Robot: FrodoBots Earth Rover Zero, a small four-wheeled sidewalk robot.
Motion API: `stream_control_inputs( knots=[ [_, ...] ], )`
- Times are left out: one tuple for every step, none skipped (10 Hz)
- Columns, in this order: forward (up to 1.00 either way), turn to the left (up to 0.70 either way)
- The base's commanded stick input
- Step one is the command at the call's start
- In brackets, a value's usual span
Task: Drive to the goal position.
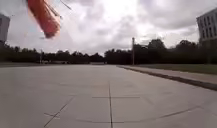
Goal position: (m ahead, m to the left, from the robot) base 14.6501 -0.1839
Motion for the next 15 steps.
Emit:
stream_control_inputs(
  knots=[
    [1.0,0.0],
    [1.0,0.0],
    [1.0,0.0],
    [1.0,0.0],
    [1.0,0.0],
    [1.0,0.0],
    [1.0,0.0],
    [1.0,0.0],
    [1.0,0.0],
    [1.0,0.0],
    [1.0,0.0],
    [1.0,0.0],
    [1.0,0.0],
    [1.0,0.0],
    [1.0,0.0]
  ],
)
